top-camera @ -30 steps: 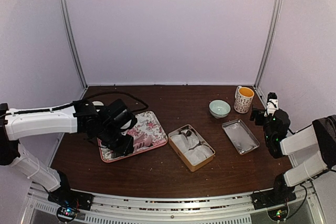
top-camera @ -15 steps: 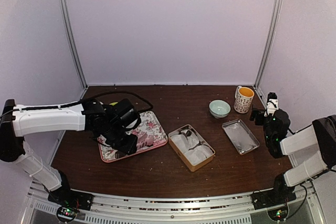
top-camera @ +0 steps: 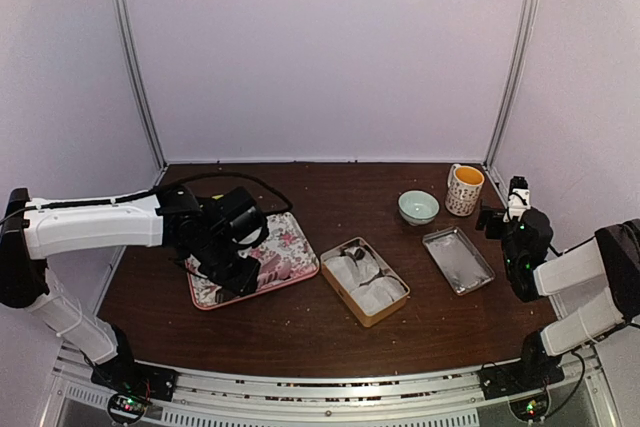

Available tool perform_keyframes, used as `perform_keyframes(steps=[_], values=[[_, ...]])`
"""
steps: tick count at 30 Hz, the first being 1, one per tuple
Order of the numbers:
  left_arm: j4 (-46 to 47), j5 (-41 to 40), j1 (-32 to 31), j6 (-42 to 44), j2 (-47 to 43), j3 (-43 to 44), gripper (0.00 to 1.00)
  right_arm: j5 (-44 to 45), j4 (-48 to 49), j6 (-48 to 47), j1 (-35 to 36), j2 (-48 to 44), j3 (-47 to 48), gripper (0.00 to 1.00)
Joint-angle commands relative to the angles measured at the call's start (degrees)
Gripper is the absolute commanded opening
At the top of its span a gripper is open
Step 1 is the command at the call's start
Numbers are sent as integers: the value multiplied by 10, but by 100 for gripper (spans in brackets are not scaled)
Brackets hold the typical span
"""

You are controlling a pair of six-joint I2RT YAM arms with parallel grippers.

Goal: Pack the chocolate

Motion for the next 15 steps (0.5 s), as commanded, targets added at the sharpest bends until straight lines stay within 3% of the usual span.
perform_keyframes(steps=[1, 11, 15], values=[[-35, -15, -1, 26, 3, 22, 34, -3, 1, 1, -5, -2, 8, 100], [-62, -9, 20, 46, 1, 26, 34, -3, 1, 1, -5, -2, 8, 100], [-97, -49, 29, 27, 5, 34, 34, -3, 2, 1, -5, -2, 8, 100]])
